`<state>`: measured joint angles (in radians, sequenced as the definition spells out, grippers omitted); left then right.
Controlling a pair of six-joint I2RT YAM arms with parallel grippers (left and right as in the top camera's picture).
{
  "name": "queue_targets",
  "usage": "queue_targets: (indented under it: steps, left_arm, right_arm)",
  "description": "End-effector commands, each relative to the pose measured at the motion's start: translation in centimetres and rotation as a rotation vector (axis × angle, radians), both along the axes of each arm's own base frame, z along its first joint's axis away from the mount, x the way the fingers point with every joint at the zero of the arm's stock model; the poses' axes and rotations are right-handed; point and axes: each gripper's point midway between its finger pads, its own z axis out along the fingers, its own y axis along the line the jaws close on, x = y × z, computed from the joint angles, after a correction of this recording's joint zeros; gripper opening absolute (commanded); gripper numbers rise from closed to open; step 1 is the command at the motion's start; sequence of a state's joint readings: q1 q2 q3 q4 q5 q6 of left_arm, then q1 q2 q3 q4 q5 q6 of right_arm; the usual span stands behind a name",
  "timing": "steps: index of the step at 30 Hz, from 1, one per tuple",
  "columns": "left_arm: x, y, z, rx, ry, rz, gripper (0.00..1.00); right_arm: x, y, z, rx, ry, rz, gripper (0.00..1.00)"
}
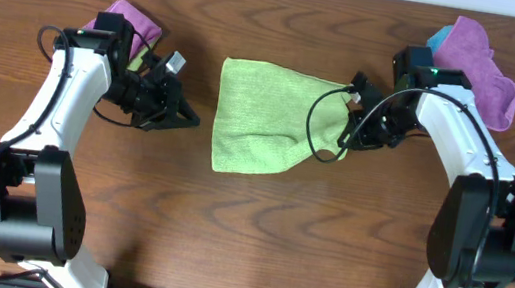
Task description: Fold the cloth
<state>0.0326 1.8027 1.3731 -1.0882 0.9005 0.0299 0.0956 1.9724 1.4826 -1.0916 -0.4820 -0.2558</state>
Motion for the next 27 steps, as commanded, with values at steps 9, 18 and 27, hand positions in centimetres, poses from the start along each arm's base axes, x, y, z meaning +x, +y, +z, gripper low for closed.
queue_targets:
  steps: [9,18,27]
  left_arm:
    - [-2.8,-0.1,-2.7,0.007,0.04,-0.033,0.17]
    - [-4.3,-1.6,-5.7,-0.123,0.066,0.012,0.61]
    - [-4.7,-2.1,-8.8,-0.168,0.061,0.093,0.64]
  right_arm:
    - [-0.1,0.9,0.5,0.052,-0.013,0.022,0.02]
    - [0.1,1.3,0.7,0.079,-0.018,0.022,0.01]
    - [0.1,1.7,1.0,0.105,-0.017,0.019,0.02]
